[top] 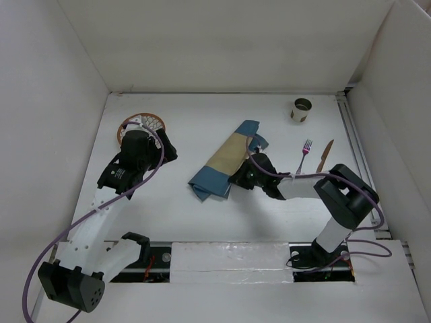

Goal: Set the dinner table for one person

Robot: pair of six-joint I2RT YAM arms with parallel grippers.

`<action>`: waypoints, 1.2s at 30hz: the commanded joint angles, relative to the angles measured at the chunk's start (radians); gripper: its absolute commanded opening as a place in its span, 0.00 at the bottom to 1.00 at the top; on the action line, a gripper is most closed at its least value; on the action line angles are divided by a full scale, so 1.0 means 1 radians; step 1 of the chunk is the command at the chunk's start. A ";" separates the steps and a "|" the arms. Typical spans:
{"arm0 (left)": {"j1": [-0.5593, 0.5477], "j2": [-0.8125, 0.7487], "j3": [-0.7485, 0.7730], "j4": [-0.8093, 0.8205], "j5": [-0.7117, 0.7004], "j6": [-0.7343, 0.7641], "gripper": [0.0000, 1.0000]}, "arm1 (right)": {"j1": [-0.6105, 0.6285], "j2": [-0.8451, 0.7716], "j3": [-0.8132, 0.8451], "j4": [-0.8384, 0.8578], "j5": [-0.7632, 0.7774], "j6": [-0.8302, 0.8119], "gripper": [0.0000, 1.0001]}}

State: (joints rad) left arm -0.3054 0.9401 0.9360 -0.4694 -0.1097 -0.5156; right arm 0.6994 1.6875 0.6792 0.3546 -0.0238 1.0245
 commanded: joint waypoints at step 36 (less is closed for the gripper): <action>0.006 -0.096 0.007 -0.028 -0.125 -0.057 1.00 | 0.054 0.334 0.941 -0.261 -0.217 -0.274 1.00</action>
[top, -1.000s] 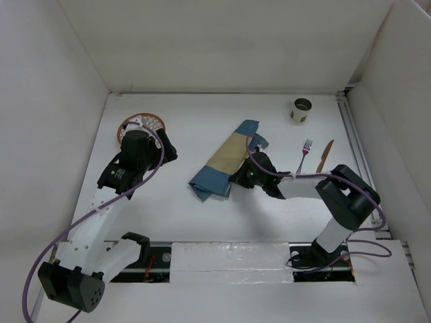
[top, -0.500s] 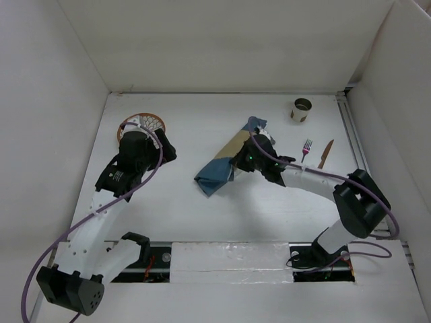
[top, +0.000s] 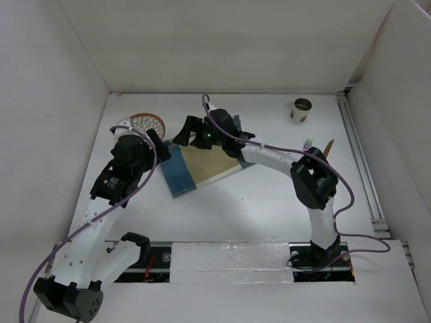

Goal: Set the dinner table for one person

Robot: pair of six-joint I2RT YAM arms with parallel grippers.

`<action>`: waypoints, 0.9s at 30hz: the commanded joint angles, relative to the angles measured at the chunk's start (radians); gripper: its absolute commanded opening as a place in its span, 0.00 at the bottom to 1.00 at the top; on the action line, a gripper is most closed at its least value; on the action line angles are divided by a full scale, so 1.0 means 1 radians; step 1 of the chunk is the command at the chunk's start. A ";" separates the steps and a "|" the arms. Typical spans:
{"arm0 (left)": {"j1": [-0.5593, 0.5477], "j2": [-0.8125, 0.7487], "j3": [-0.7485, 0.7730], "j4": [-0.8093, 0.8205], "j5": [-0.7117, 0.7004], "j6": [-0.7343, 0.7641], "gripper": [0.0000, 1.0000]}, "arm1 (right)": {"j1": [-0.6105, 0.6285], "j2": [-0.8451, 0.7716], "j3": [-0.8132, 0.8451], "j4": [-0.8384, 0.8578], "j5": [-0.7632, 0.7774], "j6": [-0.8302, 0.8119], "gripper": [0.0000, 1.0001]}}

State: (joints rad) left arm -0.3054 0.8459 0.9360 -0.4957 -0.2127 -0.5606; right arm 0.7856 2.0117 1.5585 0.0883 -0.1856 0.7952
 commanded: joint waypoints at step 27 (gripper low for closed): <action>0.006 0.027 0.007 -0.010 0.001 -0.012 1.00 | -0.046 0.005 -0.275 -0.463 0.336 -0.047 1.00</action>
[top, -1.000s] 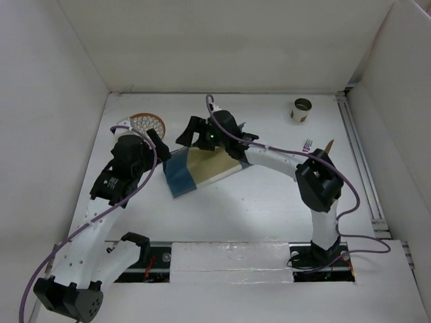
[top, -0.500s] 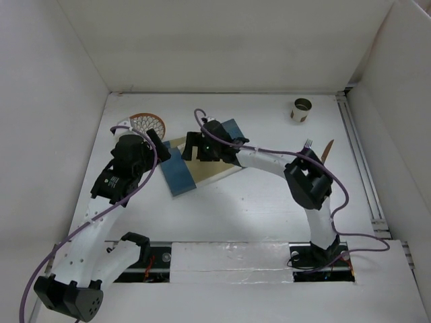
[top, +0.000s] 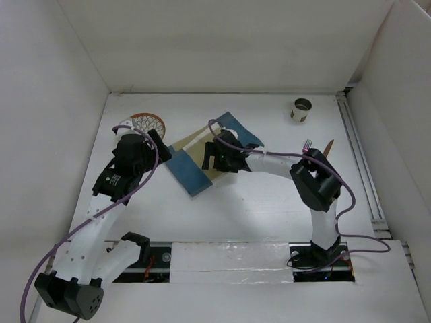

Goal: Set the dinner table for one person

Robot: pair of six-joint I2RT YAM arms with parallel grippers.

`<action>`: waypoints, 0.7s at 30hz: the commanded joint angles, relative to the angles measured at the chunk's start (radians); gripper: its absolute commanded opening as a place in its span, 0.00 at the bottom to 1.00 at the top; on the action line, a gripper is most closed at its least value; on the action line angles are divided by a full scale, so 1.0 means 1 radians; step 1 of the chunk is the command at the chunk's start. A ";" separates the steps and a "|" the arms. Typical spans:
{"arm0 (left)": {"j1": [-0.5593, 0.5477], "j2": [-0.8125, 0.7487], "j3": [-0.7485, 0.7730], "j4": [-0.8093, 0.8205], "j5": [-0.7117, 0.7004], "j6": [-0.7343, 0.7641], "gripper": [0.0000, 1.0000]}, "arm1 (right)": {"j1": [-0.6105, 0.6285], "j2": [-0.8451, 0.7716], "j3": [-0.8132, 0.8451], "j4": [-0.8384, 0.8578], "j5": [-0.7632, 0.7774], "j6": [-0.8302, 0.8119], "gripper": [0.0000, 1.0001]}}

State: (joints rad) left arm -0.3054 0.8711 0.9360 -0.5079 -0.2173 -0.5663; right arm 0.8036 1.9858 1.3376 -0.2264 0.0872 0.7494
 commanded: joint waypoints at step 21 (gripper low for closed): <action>0.006 -0.026 -0.002 0.011 0.024 -0.006 1.00 | -0.014 -0.090 0.178 -0.124 0.071 -0.352 1.00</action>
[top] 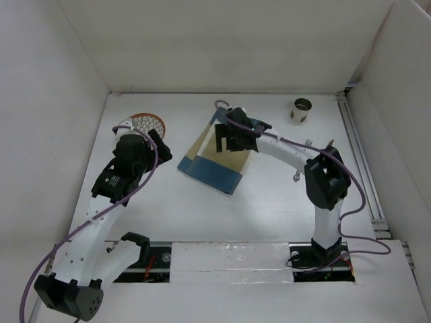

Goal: Set the dinner table for one person

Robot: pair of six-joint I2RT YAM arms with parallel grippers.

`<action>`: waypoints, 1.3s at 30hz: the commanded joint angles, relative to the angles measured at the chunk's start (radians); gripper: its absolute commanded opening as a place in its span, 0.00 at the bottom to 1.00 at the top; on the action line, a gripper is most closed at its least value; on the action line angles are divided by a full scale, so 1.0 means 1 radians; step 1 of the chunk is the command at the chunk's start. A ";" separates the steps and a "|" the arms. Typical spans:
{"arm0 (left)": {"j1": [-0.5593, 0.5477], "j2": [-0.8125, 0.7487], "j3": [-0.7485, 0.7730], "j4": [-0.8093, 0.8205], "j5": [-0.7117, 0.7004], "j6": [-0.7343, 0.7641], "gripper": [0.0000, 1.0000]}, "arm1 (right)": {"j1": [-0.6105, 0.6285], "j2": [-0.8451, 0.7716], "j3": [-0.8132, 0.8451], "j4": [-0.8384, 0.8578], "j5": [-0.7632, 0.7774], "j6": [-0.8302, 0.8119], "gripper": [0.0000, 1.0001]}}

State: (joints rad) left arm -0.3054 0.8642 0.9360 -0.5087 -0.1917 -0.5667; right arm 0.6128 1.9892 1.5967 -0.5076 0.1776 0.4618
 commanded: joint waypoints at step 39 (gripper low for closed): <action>0.006 -0.102 -0.092 -0.067 -0.160 -0.300 1.00 | 0.407 0.284 0.183 0.152 0.194 -0.181 0.66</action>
State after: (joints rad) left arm -0.3054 0.7757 0.8425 -0.6010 -0.3508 -0.8703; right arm 0.9981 2.2837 1.7901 -0.4057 0.3946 0.2657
